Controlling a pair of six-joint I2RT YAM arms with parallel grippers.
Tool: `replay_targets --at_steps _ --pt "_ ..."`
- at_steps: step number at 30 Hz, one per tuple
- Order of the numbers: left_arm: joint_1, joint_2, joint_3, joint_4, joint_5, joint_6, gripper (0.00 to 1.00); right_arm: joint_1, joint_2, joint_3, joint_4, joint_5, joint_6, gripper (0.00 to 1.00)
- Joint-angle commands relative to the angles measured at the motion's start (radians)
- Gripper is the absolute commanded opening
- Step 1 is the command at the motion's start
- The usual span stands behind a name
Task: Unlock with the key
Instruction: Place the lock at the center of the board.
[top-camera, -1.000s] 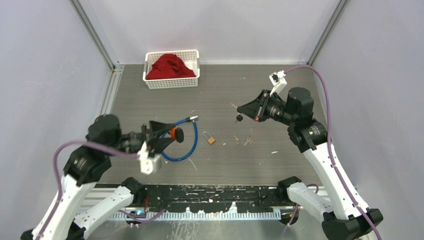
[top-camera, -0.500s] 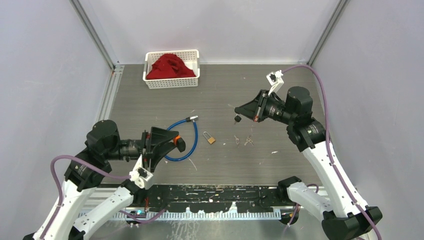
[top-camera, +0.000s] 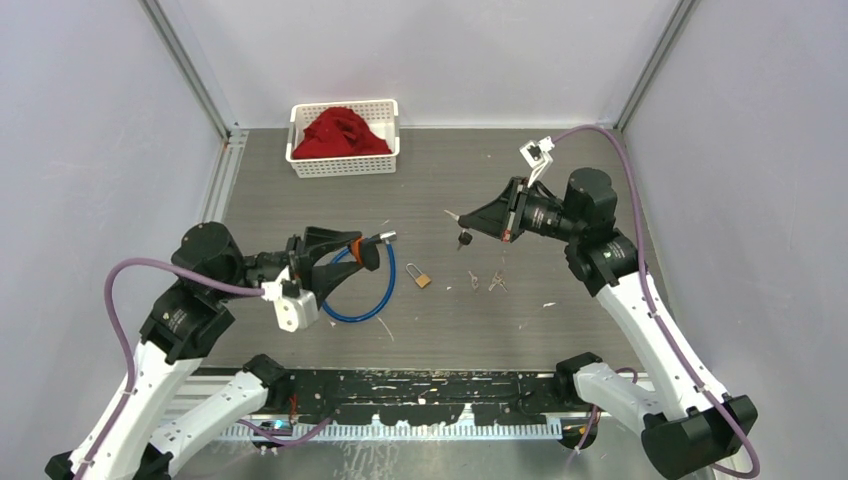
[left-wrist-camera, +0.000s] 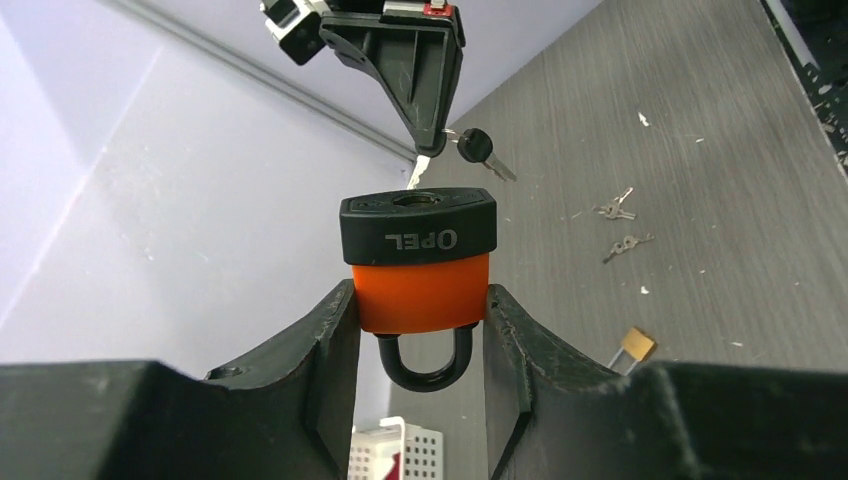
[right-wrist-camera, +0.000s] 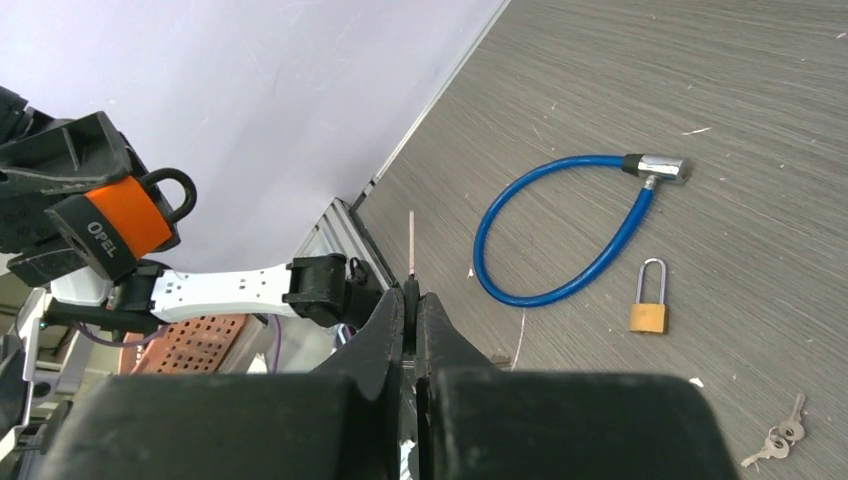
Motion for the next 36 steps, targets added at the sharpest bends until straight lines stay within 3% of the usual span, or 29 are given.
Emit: replay_targets --at_steps 1,5,12,16,25,36 --pt "0.001 0.014 0.049 0.098 -0.033 -0.206 0.0 -0.003 0.005 0.022 0.092 -0.045 0.015 0.01" --pt "0.002 0.149 0.174 -0.315 -0.037 -0.224 0.0 -0.003 0.026 0.034 0.053 -0.004 -0.018 0.01" --pt "-0.029 0.572 0.305 -0.879 -0.374 -0.135 0.0 -0.002 0.041 0.071 -0.073 0.123 -0.08 0.01" --pt "-0.075 0.661 0.299 -0.847 -0.51 -0.131 0.0 -0.002 0.042 0.103 -0.133 0.202 -0.098 0.01" --pt "-0.349 0.878 0.269 -0.873 -0.83 -0.218 0.0 -0.003 0.038 0.149 -0.252 0.37 -0.125 0.01" --pt "-0.468 1.055 0.262 -0.928 -1.141 -0.285 0.0 -0.003 0.025 0.191 -0.345 0.511 -0.167 0.01"
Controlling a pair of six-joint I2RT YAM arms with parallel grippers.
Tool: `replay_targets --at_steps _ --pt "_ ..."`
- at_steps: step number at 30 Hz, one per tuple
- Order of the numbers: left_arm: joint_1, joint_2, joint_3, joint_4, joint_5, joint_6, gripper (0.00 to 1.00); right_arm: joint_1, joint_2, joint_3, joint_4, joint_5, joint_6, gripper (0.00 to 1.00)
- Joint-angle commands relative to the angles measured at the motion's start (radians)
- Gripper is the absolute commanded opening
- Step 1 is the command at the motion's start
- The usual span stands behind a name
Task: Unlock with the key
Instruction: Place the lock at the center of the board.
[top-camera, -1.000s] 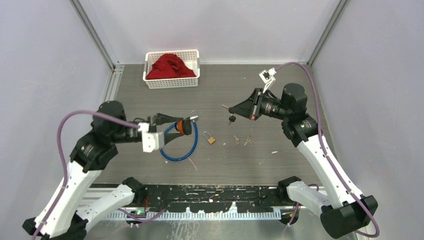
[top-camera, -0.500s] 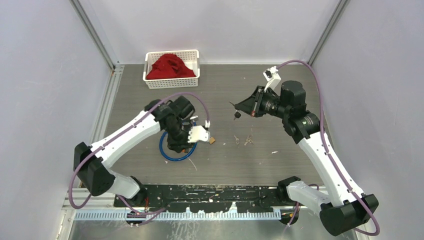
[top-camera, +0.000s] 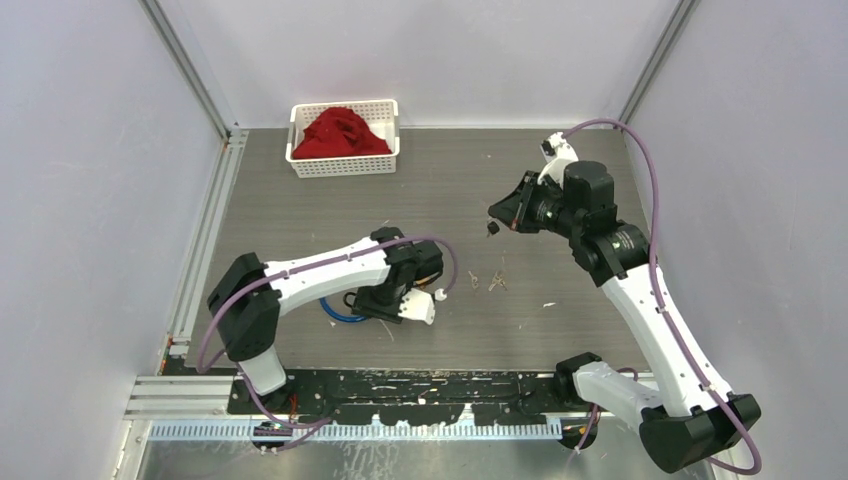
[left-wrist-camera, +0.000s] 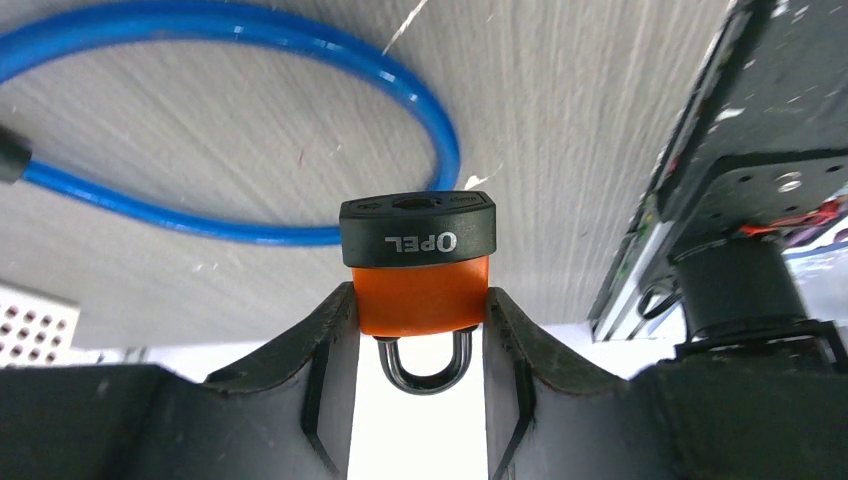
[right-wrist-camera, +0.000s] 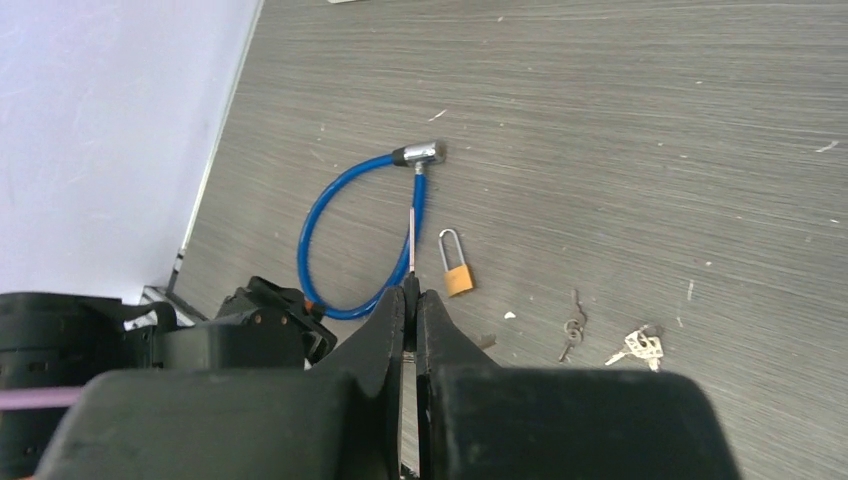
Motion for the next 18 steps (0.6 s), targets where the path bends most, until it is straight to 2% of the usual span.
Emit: replay_targets --at_steps 1,11,18 --pt "-0.036 0.036 0.009 -0.076 -0.217 -0.03 0.0 -0.003 -0.023 0.057 -0.004 0.063 -0.027 0.01" --pt "-0.028 0.111 -0.062 -0.048 -0.398 0.035 0.0 -0.003 -0.046 0.047 -0.001 0.067 -0.032 0.01" --pt "-0.029 0.232 -0.025 -0.056 -0.379 0.002 0.0 -0.004 -0.058 0.053 0.004 0.061 -0.028 0.01"
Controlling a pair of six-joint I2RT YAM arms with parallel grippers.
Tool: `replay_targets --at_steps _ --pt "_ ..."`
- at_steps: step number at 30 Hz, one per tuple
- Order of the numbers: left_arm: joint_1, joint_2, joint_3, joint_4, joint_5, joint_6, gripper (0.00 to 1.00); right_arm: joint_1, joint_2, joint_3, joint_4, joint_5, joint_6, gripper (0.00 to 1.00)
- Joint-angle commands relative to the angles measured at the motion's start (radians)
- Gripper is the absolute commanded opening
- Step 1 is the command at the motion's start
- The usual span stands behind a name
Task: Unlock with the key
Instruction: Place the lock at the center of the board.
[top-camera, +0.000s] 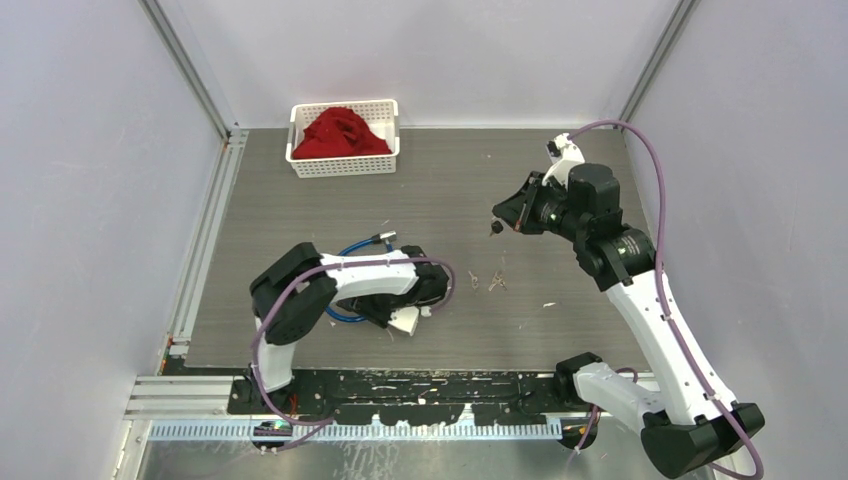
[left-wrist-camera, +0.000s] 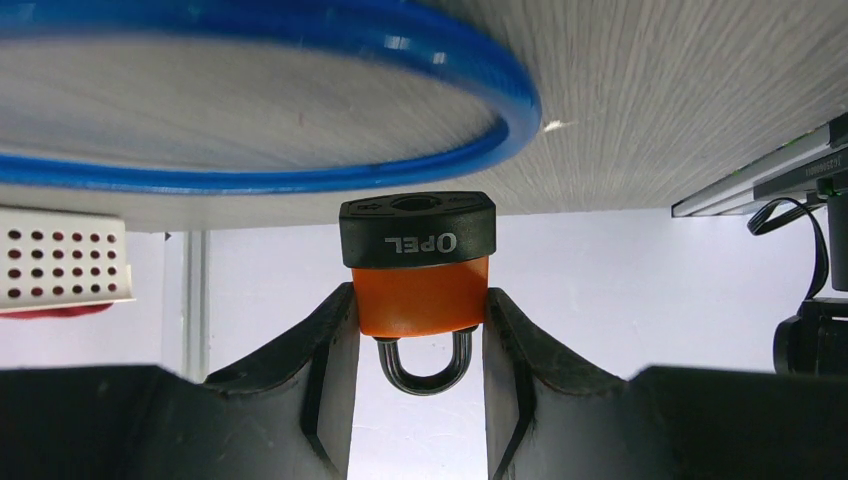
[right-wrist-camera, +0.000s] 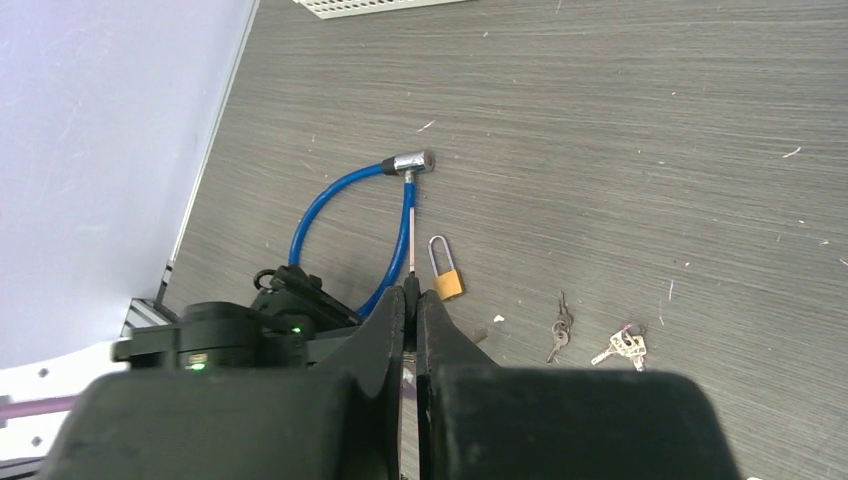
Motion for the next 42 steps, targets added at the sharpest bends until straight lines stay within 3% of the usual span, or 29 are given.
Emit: replay_targets --at_steps 1,13,25,36,40,42 --pt "0.003 0.049 0.037 -0.025 -0.007 -0.003 0.0 -0.003 -0.034 0.041 0.03 0.011 -0.016 0.01" --pt "0.002 0.097 0.034 0.086 0.106 -0.027 0.09 -0.002 -0.047 0.03 0.048 -0.009 -0.004 0.01" --pt "0.003 0.168 0.019 0.15 -0.028 -0.033 0.08 -0.003 -0.068 0.013 0.069 -0.035 0.018 0.01" --pt "-0.029 0.202 0.119 0.071 0.046 -0.09 0.24 -0.003 -0.07 0.016 0.075 -0.045 0.021 0.01" --pt "-0.042 0.22 0.137 0.062 0.047 -0.103 0.38 -0.003 -0.075 0.023 0.069 -0.043 0.02 0.01" --pt "-0.047 0.229 0.151 0.051 0.044 -0.11 0.4 -0.002 -0.076 0.027 0.065 -0.043 0.018 0.01"
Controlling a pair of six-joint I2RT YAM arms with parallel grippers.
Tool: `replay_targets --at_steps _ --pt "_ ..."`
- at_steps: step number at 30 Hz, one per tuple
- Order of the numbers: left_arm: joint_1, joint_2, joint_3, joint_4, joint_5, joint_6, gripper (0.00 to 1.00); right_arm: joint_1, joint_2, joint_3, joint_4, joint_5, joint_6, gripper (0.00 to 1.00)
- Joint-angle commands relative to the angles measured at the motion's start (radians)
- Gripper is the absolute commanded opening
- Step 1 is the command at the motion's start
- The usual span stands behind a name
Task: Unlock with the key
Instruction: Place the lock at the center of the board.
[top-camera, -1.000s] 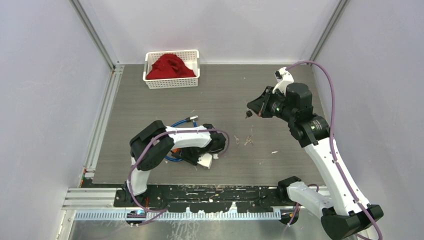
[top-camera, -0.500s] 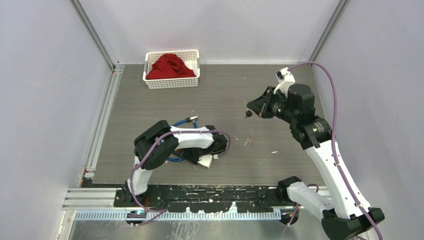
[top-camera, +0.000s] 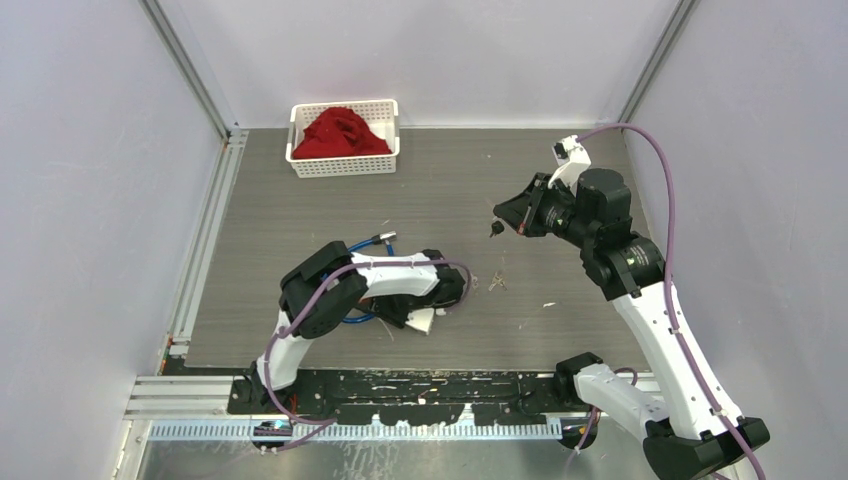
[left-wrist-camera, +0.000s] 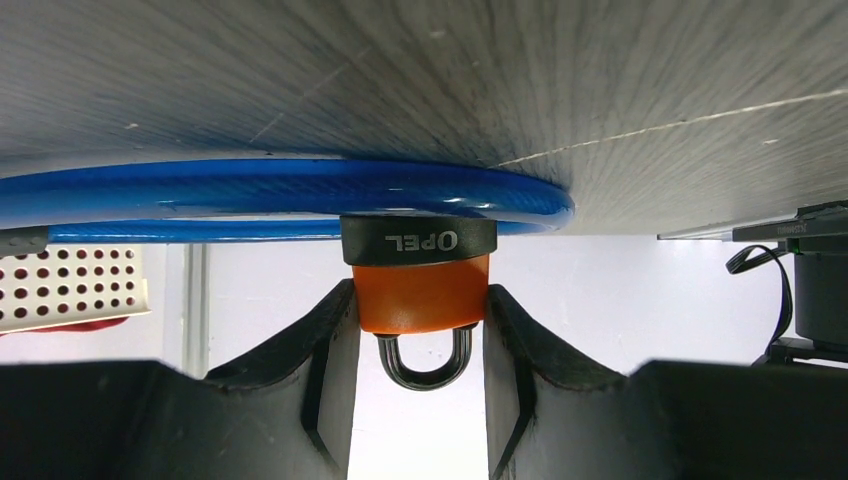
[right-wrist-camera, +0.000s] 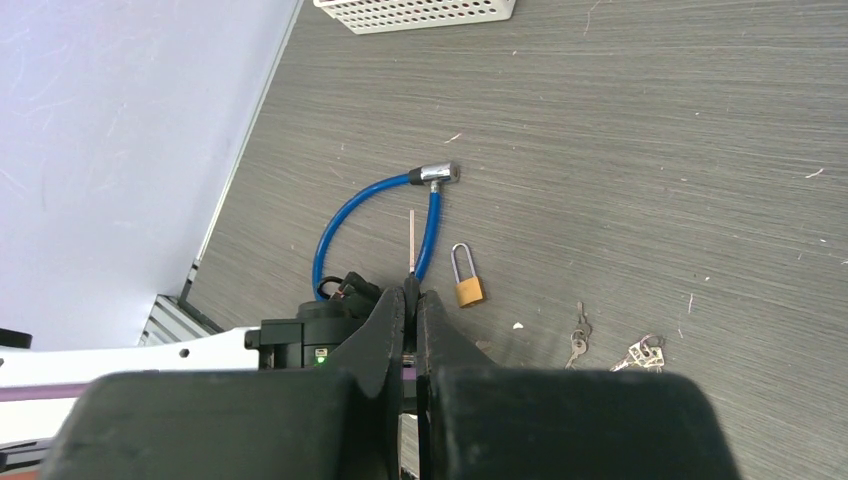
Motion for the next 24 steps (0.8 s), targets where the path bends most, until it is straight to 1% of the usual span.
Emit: replay_targets --at_steps 1,2,6,13,19,20,21,22,24 --pt "-0.019 0.037 0.037 0.018 0.032 -0.033 0.4 -0.001 -0.022 0.03 0.052 -0.011 0.006 0.01" --pt "-0.021 0.039 0.046 0.015 0.027 -0.036 0.41 -0.003 -0.022 0.03 0.053 -0.013 0.005 0.01" --pt "-0.029 0.047 0.082 -0.009 0.019 -0.046 0.53 -0.003 -0.024 0.032 0.055 -0.017 0.008 0.01" --pt "-0.062 0.064 0.136 -0.049 0.016 -0.064 0.53 -0.003 -0.035 0.046 0.047 -0.016 0.006 0.01" --pt "-0.065 0.051 0.122 -0.036 0.009 -0.068 0.55 -0.003 -0.04 0.056 0.03 -0.015 0.0 0.01" --pt "-0.064 0.046 0.123 -0.035 0.008 -0.068 0.59 -0.003 -0.042 0.055 0.03 -0.016 0.0 0.01" --pt "-0.064 0.041 0.129 -0.034 0.008 -0.067 0.67 -0.003 -0.042 0.056 0.031 -0.016 0.0 0.01" --pt "-0.064 0.035 0.138 -0.036 0.009 -0.067 0.81 -0.002 -0.041 0.056 0.03 -0.016 -0.001 0.01" --pt "-0.064 0.019 0.168 -0.041 0.017 -0.069 0.91 -0.003 -0.041 0.059 0.029 -0.015 -0.002 0.01"
